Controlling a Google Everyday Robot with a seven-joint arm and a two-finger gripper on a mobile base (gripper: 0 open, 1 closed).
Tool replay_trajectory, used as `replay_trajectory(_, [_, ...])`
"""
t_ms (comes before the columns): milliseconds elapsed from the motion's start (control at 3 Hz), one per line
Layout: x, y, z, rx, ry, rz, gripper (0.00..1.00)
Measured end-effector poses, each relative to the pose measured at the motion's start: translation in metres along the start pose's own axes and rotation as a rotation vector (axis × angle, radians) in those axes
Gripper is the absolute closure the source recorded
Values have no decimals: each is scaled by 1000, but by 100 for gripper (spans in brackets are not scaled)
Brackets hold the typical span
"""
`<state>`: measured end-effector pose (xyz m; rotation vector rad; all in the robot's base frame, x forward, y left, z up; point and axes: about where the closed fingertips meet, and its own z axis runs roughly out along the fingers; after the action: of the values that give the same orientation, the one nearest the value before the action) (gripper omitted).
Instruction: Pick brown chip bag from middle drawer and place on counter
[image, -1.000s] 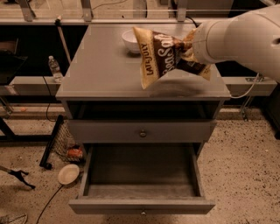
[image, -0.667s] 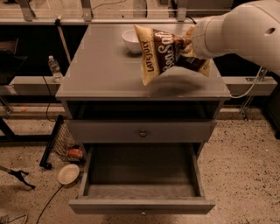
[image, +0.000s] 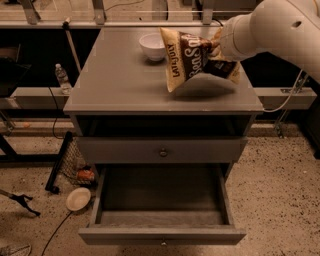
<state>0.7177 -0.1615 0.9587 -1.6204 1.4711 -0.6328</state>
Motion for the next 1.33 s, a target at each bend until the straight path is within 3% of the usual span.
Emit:
replay_trajectory(333, [-1, -1, 0, 1, -1, 0, 82])
replay_trajectory(667, [-2, 0, 1, -1, -3, -1, 51])
replay_trajectory(1333, [-5, 1, 3, -4, -6, -3, 0])
